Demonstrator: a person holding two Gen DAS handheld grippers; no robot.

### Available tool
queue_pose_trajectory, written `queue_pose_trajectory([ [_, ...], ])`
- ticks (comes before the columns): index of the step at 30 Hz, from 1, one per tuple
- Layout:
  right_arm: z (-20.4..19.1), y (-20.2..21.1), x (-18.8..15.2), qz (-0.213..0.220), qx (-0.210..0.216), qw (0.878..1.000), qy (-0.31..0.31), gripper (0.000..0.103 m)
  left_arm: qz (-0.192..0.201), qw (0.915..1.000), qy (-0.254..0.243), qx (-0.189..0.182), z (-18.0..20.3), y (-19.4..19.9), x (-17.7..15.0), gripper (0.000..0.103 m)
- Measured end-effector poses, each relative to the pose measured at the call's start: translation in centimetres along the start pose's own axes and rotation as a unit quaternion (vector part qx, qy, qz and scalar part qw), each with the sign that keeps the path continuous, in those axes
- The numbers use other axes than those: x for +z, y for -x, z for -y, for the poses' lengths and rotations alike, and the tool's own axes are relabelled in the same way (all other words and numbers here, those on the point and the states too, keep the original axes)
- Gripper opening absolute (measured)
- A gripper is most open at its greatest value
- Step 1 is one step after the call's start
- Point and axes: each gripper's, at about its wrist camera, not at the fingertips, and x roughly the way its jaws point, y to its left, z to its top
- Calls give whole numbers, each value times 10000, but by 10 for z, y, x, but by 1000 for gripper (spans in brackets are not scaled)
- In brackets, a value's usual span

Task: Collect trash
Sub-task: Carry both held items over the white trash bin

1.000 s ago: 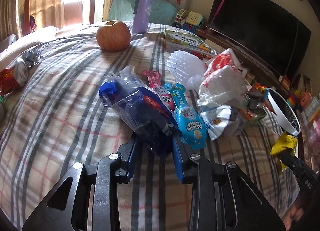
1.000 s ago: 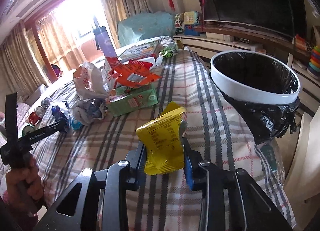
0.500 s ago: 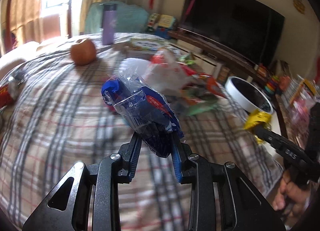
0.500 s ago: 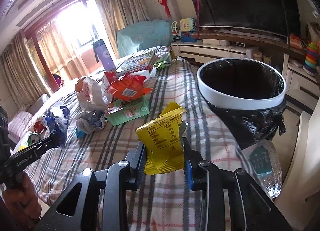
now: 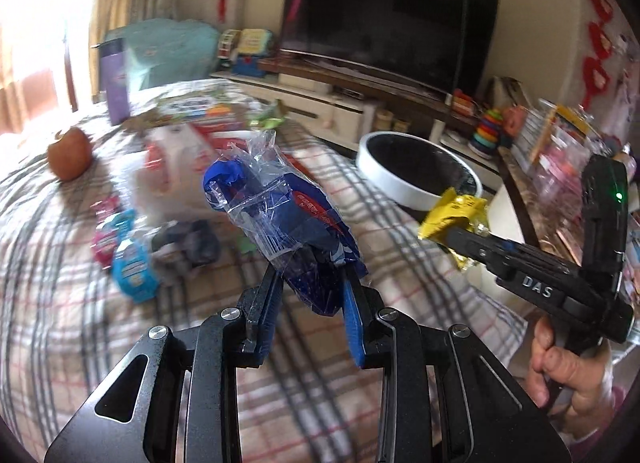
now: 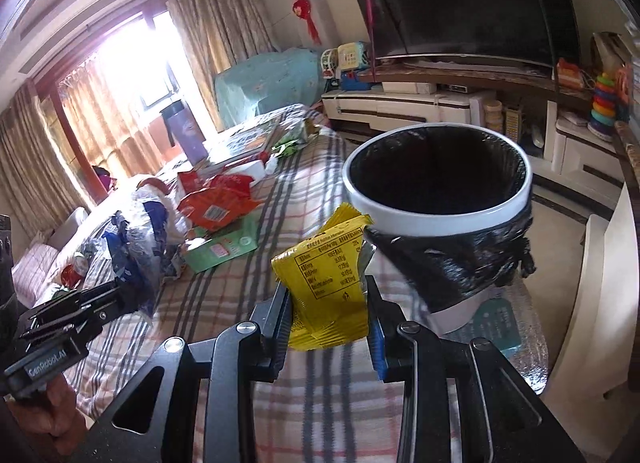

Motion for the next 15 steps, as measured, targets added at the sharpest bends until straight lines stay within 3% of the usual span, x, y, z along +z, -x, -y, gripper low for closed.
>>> queue_pose_trajectory([
  [15, 57, -1, 40, 21, -316, 9990, -303, 33, -237, 9980, -400, -432, 45, -48, 36, 28],
])
